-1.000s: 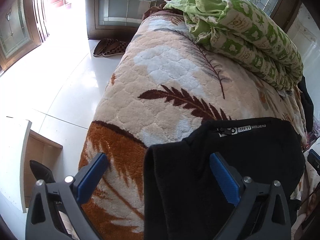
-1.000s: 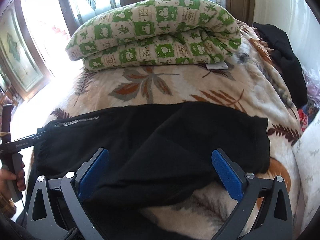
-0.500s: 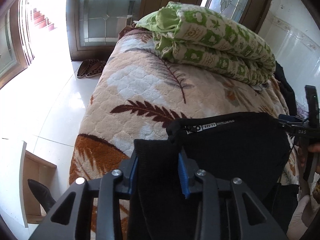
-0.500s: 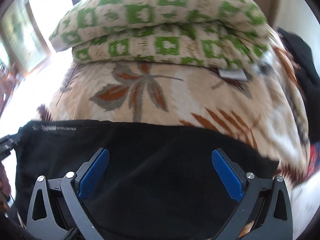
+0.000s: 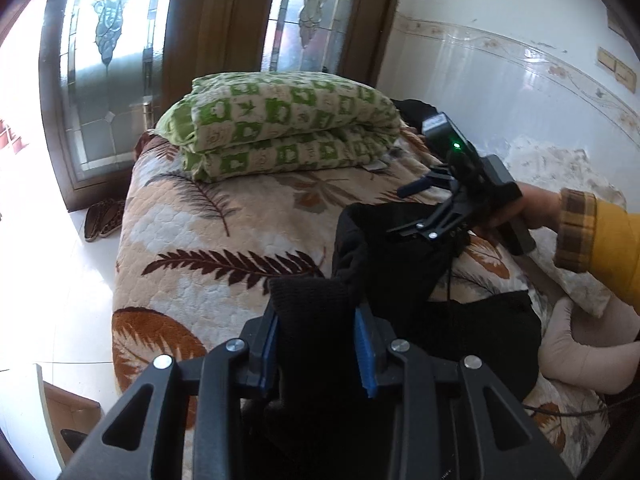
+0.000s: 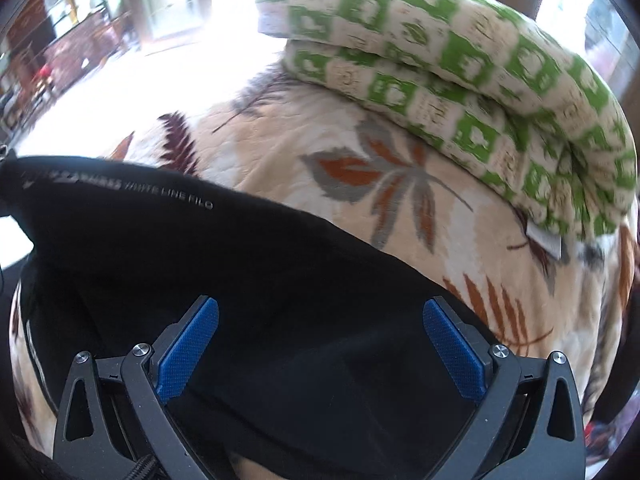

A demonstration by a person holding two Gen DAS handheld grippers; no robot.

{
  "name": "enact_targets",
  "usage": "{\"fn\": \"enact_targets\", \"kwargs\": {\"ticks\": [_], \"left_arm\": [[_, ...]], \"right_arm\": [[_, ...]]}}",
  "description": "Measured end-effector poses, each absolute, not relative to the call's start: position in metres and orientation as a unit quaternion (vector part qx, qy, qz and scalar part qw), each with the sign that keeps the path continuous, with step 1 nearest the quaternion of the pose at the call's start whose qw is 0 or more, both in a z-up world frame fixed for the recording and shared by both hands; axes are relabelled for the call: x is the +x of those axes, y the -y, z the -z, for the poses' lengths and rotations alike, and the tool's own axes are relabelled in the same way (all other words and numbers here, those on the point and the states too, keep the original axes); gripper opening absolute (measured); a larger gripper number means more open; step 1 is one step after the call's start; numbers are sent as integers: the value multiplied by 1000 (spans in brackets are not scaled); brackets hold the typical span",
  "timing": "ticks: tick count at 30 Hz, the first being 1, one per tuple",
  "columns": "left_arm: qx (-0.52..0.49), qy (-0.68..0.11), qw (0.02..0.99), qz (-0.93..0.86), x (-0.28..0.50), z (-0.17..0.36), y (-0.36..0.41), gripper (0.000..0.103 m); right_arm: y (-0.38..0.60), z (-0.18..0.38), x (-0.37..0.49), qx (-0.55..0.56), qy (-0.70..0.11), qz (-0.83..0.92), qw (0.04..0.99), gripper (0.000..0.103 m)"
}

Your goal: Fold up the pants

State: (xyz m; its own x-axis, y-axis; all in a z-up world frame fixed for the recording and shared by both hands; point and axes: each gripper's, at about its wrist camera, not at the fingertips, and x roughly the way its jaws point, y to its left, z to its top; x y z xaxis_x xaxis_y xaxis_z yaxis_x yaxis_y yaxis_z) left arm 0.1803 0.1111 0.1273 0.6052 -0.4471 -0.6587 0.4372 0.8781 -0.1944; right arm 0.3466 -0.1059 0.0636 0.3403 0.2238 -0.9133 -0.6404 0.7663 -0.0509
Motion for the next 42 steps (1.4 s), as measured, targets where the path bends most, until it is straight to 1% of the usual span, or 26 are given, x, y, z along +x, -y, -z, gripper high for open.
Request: {"fn": "enact_targets", "kwargs": {"ticks": [4, 9, 10, 12, 13, 14, 15, 16, 20, 26, 32, 36, 42], "left_arm": [[15, -376, 886, 270, 156, -123, -102, 34], [25, -382, 880, 281, 136, -122, -106, 30], [24, -383, 880, 281, 136, -123, -110, 24], [15, -384, 880, 279, 136, -126, -119, 15], [10, -383, 882, 275, 137, -128, -124, 15], [4, -382, 885, 267, 139, -129, -130, 15], [-4, -383, 887, 259, 142, -129, -134, 15], [-16, -384, 887, 254, 146, -129, -140, 15], [-38, -390, 888, 242, 155, -120, -148, 15], [-25, -399, 885, 238, 154, -109, -137, 15], [22, -411, 879, 241, 149, -100, -120, 15], [44, -418, 874, 242, 150, -94, -111, 18], [67, -427, 871, 235, 165, -84, -94, 18]], "right_arm": [[103, -69, 342, -220, -496, -287, 789, 103], [91, -66, 333, -288, -490, -310, 762, 102], [87, -63, 330, -310, -488, -314, 753, 101], [82, -59, 324, -346, -484, -320, 737, 95], [80, -57, 321, -359, -485, -325, 728, 83], [78, -55, 319, -365, -491, -331, 718, 56], [78, -54, 317, -361, -502, -334, 711, 40], [78, -52, 318, -351, -514, -335, 707, 18], [80, -53, 306, -341, -505, -322, 724, 13], [87, -58, 287, -314, -505, -312, 741, 10], [87, -67, 256, -290, -499, -328, 748, 10], [87, -69, 240, -275, -500, -339, 748, 10], [94, -65, 240, -263, -511, -330, 749, 10]]}}
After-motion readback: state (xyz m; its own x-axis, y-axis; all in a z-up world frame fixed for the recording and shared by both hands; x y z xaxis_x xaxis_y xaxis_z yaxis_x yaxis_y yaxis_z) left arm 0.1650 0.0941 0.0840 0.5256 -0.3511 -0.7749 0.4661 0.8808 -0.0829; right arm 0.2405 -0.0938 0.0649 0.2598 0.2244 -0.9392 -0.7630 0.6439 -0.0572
